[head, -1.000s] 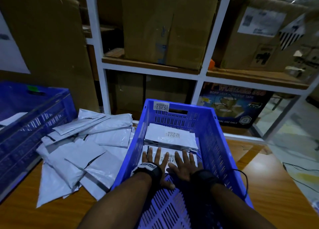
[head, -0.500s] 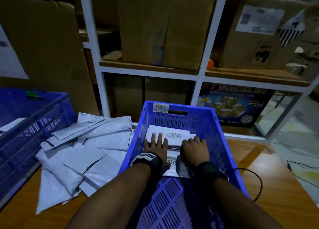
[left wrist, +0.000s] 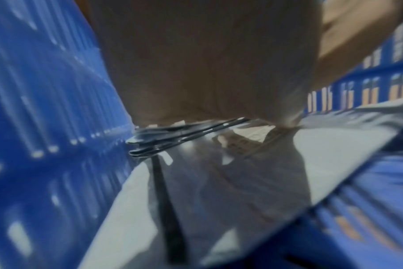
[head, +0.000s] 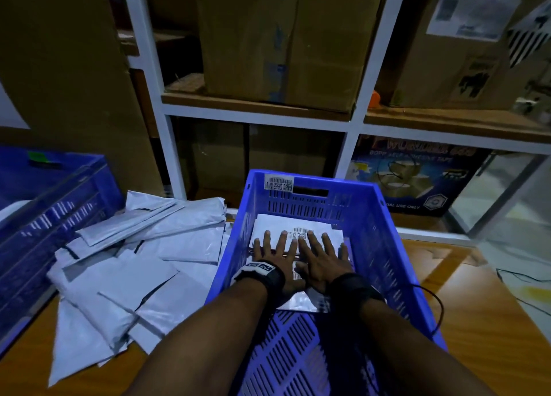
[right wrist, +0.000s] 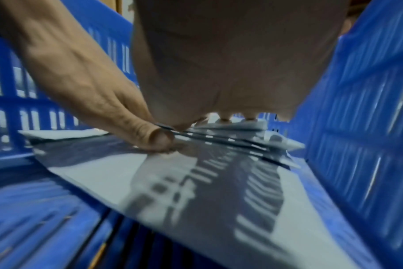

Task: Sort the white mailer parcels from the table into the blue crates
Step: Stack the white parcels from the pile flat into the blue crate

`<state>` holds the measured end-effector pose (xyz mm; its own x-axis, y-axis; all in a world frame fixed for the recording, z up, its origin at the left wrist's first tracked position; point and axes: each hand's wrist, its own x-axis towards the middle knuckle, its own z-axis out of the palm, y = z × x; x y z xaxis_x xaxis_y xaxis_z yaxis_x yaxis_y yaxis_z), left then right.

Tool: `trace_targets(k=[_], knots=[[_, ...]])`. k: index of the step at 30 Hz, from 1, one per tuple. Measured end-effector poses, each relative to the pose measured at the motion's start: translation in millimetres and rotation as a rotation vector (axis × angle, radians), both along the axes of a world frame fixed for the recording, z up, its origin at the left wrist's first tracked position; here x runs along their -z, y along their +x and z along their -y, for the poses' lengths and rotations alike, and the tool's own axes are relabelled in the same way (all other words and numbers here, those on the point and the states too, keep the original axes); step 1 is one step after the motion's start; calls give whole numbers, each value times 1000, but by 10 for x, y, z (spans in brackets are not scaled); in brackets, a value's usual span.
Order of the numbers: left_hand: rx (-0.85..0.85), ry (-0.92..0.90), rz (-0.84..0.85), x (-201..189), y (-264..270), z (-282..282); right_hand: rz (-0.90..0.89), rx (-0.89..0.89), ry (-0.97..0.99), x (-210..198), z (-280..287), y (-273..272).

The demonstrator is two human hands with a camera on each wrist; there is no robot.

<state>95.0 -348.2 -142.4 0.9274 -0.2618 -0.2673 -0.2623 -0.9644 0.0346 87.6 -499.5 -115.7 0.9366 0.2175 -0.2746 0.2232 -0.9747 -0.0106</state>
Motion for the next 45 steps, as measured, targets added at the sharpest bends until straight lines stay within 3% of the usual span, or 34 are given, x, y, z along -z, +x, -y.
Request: trace_targets(k=[11, 18, 20, 23, 26, 30, 39, 45], knots=[[2, 45, -85, 5, 303, -28, -59, 6, 31, 30, 38, 114], [-7, 41, -44, -66, 266, -1, -98, 14, 61, -36, 64, 133], [-58, 11, -3, -200, 225, 14, -9, 6, 58, -165, 65, 120], [-118, -44, 120, -498, 139, 71, 265, -17, 50, -411, 83, 75], [-108, -88, 248, -850, 51, 130, 492, -66, 63, -691, 78, 35], [-57, -80, 447, -1411, -82, 104, 667, -114, 102, -1118, 32, -60], [-25, -102, 583, -2374, -637, -517, 858, -280, 205, -1933, -505, -328], [25, -53, 701, -2719, -895, -1420, 928, -355, 174, -2352, -1222, -496]])
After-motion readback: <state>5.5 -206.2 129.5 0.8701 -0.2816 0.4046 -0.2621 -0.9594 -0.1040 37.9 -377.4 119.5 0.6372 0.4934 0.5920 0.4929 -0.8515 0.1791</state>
